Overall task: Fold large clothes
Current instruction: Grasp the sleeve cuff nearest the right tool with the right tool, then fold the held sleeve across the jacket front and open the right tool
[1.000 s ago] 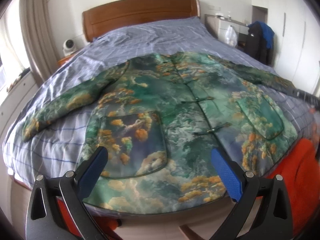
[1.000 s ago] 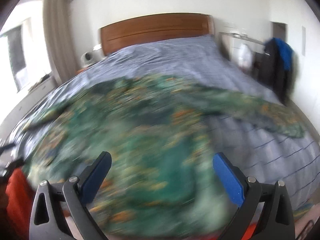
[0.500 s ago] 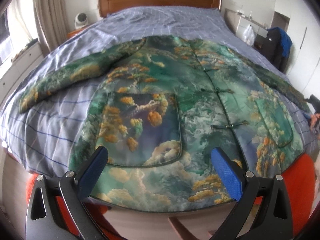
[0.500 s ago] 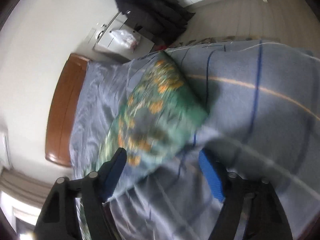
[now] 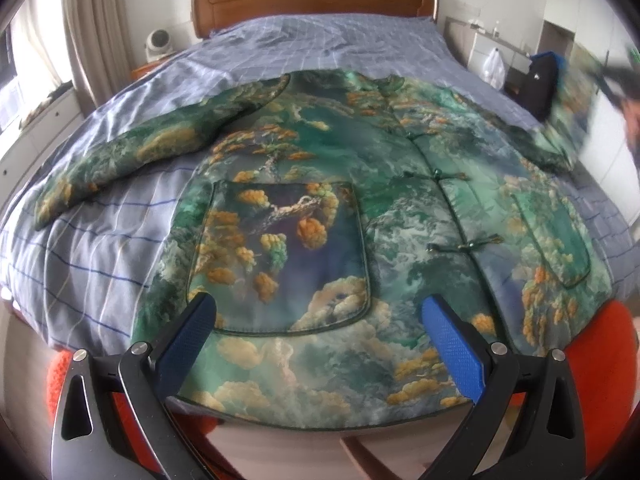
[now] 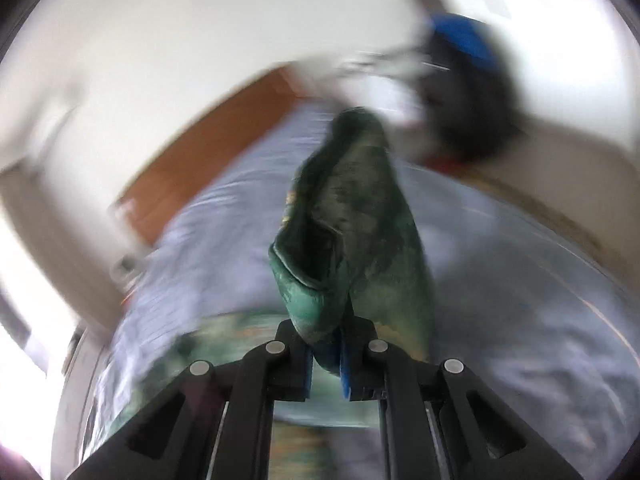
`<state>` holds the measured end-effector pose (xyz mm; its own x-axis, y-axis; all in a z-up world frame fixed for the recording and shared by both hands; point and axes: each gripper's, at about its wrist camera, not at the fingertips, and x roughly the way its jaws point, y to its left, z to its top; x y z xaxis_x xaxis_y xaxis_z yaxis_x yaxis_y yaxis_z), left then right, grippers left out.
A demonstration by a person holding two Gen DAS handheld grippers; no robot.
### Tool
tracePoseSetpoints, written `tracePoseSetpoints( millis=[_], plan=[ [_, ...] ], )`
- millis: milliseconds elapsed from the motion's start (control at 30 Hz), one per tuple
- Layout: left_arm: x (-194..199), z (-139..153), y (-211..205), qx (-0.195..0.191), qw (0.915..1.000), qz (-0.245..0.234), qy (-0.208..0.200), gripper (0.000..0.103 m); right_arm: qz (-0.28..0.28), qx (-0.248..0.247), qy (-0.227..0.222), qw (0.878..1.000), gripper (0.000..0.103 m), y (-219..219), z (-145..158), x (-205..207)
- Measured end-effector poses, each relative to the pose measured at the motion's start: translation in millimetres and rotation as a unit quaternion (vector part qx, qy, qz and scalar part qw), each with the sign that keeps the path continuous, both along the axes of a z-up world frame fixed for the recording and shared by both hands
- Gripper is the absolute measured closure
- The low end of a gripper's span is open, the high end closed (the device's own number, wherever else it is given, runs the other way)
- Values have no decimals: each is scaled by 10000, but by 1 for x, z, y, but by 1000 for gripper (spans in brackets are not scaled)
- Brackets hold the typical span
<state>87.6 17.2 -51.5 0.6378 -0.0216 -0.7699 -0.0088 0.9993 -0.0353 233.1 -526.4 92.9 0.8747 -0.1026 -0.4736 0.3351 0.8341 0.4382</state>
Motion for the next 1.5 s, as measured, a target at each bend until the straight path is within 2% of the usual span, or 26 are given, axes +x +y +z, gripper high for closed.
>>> tracePoseSetpoints(
  millis=[100,200,333,400,433,467,500,533,600,700,767,833,933,1000,1067,1100,1200,1300,1400,1467,1500],
  plan=[
    [-6,4,3,72,9999,19,-122,0,1066,-200,-220,9939,93,102,28,57],
    [-13,7,11,106,9997,111,-181,0,1727,-250,-145,9846,93,181,16,104],
    [-18,5,21,48,9996,225,-159,0,2248,-632,279,9719,93,274,-40,157],
    [-19,1,24,73,9995,271,-120,0,2435,-871,638,9639,92,308,-82,175],
    [-19,-1,25,68,9995,292,-85,0,2495,-921,796,9607,84,318,-98,178],
    [-19,-4,26,48,9995,304,-43,0,2573,-959,1071,9556,81,327,-122,179],
    [-19,-5,27,33,9995,307,-22,0,2634,-946,1323,9509,72,332,-138,186],
    [-19,-7,28,21,9995,313,1,0,2735,-845,1565,9453,57,333,-155,190],
    [-18,-8,28,20,9995,327,5,0,2939,-461,1777,9381,45,328,-175,188],
    [-13,-10,30,-22,9994,350,8,0,3107,-71,1459,9392,42,313,-162,168],
    [-11,-11,30,-48,9994,335,16,0,3172,63,1127,9416,35,300,-144,153],
    [-11,-12,28,-48,9995,307,24,0,2999,-63,826,9504,22,279,-125,137],
    [-8,-16,23,-21,9996,256,81,0,2510,-442,765,9640,17,249,-114,121],
    [-7,-18,19,-3,9997,215,152,0,2081,-623,1204,9687,17,226,-127,128],
    [-7,-17,13,23,9997,166,181,0,1895,-274,2015,9606,17,206,-167,150],
    [-9,-15,12,30,9997,152,174,0,1847,-68,2208,9576,18,198,-183,157],
    [-17,-7,11,98,9998,149,38,0,1582,-199,1806,9705,18,202,-180,152],
    [-17,-5,16,101,9997,209,-3,0,1599,-356,1226,9789,18,229,-151,124],
    [-15,-4,21,-74,9996,264,-27,0,2017,-626,860,9736,17,271,-119,76],
    [-15,-1,22,-222,9994,245,-103,0,2354,-839,773,9652,11,300,-109,34],
    [-16,0,22,-275,9993,226,-153,0,2476,-958,789,9609,5,310,-108,15]
  ],
)
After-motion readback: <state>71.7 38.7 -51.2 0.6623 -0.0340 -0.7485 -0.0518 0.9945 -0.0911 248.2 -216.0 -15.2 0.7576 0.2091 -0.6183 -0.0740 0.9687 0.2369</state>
